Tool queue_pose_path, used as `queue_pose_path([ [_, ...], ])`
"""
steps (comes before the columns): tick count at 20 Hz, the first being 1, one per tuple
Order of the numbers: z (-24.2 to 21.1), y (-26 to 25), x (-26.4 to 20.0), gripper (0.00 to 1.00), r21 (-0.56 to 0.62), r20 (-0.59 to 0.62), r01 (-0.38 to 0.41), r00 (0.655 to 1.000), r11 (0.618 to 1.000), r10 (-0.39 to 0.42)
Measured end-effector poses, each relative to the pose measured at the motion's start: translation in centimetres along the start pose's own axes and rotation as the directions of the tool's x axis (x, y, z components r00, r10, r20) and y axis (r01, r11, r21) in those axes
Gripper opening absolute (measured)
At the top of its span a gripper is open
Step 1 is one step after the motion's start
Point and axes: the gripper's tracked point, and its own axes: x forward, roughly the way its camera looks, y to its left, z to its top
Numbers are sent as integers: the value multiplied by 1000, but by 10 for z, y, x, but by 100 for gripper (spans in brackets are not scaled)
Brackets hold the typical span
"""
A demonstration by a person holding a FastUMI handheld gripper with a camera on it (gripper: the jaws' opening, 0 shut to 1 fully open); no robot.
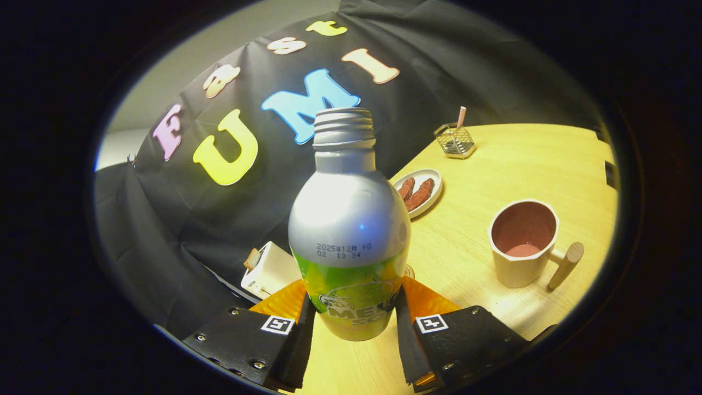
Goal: Take the bottle from table, then pour the juice into the cup, finally place the bottle on the coaster
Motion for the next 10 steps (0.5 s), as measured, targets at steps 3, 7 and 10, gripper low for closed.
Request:
queue_pose_path([
  [3,0,-9,-1,66,73,1,-8,1000,997,8],
  [7,-4,-22,4,66,160,-16,2,1000,987,1],
  [10,-10,-26,7,66,208,-41,6,999,978,3],
])
